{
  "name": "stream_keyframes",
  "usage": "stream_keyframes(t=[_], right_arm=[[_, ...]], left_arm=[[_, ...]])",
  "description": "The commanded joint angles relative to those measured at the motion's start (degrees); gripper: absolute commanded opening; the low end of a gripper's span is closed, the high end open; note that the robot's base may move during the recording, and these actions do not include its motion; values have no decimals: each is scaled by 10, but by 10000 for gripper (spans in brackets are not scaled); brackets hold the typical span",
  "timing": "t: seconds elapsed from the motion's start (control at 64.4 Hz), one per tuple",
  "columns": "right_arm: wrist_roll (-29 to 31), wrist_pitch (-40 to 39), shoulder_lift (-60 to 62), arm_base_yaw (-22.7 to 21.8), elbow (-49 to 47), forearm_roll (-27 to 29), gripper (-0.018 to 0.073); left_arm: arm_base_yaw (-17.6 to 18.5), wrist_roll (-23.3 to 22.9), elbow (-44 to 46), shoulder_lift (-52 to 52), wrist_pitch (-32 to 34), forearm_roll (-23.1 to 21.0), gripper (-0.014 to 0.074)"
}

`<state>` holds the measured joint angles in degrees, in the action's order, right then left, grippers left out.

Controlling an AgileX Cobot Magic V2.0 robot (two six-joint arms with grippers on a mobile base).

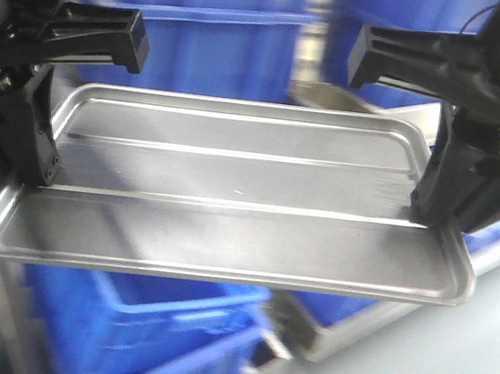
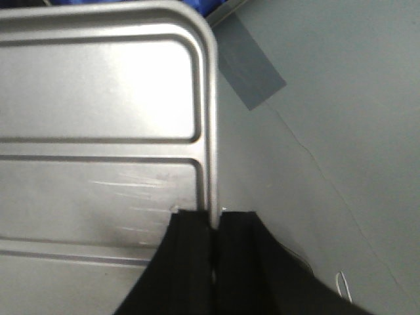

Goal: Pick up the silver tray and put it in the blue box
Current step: 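Hold the tray level in both grippers while the base drives to the crate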

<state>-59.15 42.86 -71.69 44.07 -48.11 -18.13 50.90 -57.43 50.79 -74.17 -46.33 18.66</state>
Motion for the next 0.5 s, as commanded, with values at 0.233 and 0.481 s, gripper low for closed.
stream_keyframes(t=[0.233,0.481], right_arm=[[-1,-7,17,-1,-14,-27,57],[-1,-7,17,-1,-14,-27,57]], left_arm=[[4,-6,14,17,3,13,-9],[4,-6,14,17,3,13,-9]])
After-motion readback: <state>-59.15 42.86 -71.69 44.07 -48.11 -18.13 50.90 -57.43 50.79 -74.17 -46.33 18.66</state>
